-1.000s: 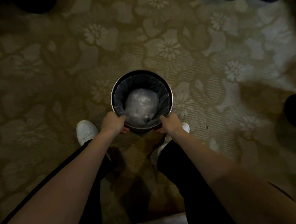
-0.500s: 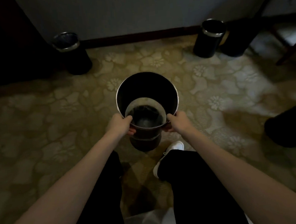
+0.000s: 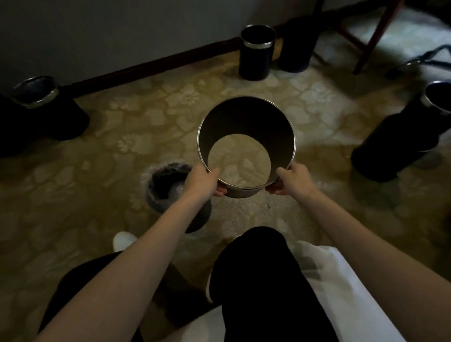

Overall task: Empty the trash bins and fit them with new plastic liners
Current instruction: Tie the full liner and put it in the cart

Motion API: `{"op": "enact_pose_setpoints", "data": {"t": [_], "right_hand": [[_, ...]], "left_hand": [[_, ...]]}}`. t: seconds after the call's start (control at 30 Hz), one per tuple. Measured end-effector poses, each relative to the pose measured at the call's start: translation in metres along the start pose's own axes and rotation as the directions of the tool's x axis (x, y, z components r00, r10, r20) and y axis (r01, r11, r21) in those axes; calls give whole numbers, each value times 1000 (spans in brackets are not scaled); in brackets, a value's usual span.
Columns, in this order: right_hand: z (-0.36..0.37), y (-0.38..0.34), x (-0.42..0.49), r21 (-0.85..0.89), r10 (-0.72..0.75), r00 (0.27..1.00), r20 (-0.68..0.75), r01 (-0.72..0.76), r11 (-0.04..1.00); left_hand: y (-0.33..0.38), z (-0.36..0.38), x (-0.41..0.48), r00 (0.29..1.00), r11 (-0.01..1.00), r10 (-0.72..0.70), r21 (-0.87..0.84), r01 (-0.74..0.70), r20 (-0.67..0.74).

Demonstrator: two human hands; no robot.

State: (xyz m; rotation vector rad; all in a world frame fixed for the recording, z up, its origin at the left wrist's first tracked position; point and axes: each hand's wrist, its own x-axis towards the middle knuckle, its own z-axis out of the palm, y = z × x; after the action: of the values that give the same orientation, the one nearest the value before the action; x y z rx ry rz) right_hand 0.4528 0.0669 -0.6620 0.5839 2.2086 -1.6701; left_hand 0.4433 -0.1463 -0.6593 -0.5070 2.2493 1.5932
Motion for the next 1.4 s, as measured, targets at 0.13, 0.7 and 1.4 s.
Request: {"op": "enact_pose_setpoints", "data": {"t": [0.13,0.7,1.4], "right_hand": [[-21,45,45,36,105,993,-52,-103,994],[-22,258,165,84,550,828,-112,-544,835],[114,-37,12,-105,125,980,153,-109,988]], "left_hand": [[-11,50,47,992,998,-51,39,47,114],[-162,175,197,849,930,-349,261,260,396],[-96,-147,39,976,980,-199,-16,198,-90]]}}
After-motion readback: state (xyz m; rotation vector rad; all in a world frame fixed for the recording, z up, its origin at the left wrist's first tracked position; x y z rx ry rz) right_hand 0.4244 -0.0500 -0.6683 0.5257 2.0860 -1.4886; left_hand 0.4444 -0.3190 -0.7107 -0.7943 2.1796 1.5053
